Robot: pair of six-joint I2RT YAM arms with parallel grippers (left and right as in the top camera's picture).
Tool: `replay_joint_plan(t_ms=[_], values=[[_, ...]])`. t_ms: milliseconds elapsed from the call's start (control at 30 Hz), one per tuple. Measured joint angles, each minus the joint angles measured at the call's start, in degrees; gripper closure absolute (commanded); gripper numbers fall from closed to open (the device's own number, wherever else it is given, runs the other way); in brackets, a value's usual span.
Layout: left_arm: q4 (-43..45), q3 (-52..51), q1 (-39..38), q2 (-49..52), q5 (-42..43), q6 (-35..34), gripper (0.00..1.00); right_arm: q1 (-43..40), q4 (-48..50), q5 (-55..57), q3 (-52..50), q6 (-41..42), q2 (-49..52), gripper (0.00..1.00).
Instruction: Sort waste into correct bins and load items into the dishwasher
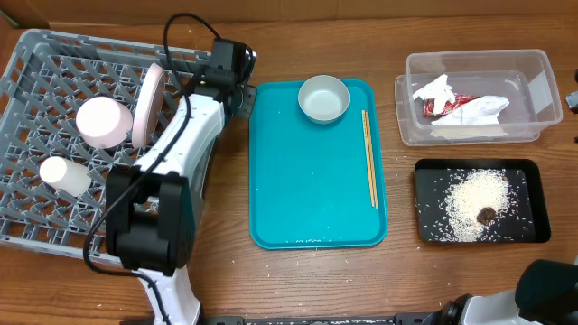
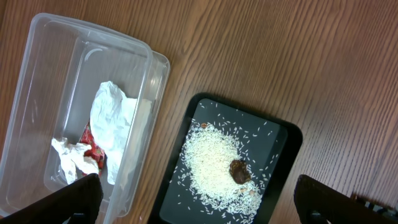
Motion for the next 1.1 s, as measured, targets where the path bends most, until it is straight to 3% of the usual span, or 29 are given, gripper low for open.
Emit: replay_joint_plan(t_ms=[800,1100], values=[[7.0,0.8,4.8,2.2,-0.1,-0.2,0.94,0.0,0.0,0.0,0.0,0.0,0.0,0.00],[4.8,9.4,4.8,2.4,0.0,-3.4,0.96,0.0,0.0,0.0,0.0,0.0,0.0,0.00]])
